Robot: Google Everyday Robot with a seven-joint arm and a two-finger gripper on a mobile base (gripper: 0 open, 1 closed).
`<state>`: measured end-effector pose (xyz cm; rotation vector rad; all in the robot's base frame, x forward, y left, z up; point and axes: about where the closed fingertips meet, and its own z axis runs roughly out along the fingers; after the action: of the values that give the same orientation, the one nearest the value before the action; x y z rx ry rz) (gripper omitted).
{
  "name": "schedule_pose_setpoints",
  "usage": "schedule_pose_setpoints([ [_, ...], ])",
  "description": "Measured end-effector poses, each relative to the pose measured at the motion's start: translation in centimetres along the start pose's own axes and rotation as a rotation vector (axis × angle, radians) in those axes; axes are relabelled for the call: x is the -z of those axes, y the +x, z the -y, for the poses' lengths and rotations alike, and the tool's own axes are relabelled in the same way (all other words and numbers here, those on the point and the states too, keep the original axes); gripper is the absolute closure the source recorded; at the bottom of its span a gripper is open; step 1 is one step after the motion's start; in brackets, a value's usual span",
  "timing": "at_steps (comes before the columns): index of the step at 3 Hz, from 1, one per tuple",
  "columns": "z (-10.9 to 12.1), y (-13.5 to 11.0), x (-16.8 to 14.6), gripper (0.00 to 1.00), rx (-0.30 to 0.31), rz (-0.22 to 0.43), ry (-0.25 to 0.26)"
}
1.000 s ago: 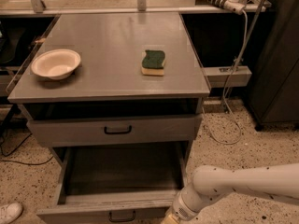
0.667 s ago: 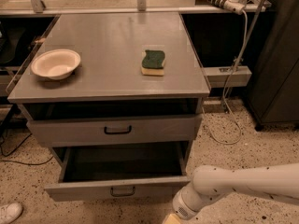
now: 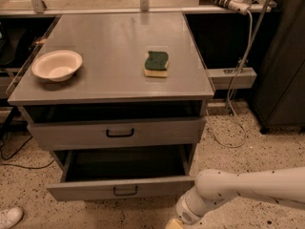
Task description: Close middle drawer
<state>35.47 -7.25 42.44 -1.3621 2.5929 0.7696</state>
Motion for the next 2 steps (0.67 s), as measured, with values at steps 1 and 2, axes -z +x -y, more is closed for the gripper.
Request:
schedule_pose_setpoints([
  [1, 0.0, 0.0, 0.0, 0.42, 0.0, 0.0, 0.0],
  [2, 0.0, 0.0, 0.0, 0.65, 0.0, 0.0, 0.0],
])
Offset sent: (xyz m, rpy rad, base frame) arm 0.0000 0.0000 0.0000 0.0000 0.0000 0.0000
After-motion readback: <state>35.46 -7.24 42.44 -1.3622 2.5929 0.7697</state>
